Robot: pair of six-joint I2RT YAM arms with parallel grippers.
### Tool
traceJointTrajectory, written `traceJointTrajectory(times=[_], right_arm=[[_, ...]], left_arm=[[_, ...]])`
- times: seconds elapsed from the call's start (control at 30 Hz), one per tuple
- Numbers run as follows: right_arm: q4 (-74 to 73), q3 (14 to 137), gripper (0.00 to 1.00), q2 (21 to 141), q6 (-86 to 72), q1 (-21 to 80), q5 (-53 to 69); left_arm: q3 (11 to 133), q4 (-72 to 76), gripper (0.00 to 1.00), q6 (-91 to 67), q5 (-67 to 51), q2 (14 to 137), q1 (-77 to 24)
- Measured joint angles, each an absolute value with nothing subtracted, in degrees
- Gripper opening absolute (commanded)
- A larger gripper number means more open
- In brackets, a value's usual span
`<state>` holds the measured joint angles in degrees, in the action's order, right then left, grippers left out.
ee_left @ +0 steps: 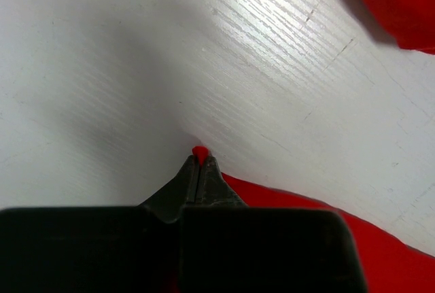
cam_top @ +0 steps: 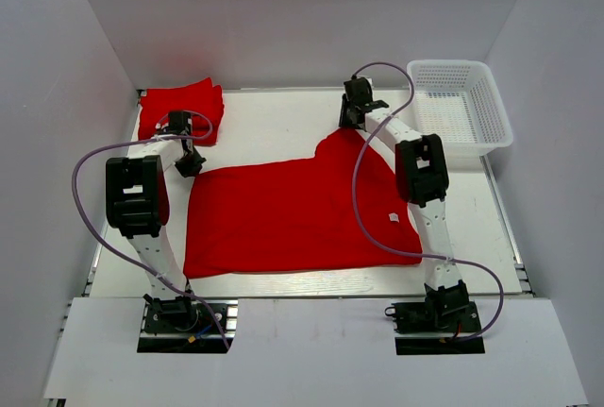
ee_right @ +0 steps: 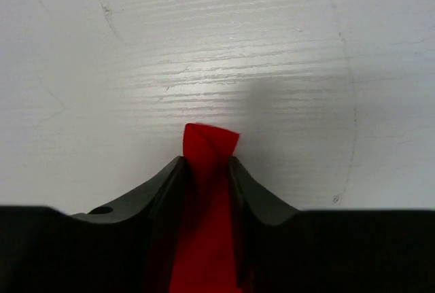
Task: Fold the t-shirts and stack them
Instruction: Grap the side of the flattened tshirt furthest away from the robot with both arms
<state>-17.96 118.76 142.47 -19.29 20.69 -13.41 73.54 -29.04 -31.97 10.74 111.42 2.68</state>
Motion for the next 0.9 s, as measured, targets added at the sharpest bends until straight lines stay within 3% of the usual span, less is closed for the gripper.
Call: traceJointTrajectory(times=[0.13, 0.17, 0.47, 0.9], right_arm=[[-17.7, 118.9, 0.02, 142.7, -18.8, 20.4, -13.3], [-17.5, 118.9, 0.00, 142.7, -18.6, 20.4, -13.1], [-11.9, 108.8, 0.00, 136.4, -13.7, 20.5, -9.4], [1.5, 74.4, 0.00, 99.3, -10.3, 20.8, -5.1]], left_arm=[[73.6, -29.1, 0.00, -31.2, 10.9, 111.4, 2.7], [73.8, -29.6, 0.00, -31.0, 11.1, 111.4, 2.7], [74.6, -31.9, 0.00, -29.3, 10.9, 111.4, 2.4], [68.3, -34.3, 0.00, -30.1, 10.9, 100.3, 2.4]])
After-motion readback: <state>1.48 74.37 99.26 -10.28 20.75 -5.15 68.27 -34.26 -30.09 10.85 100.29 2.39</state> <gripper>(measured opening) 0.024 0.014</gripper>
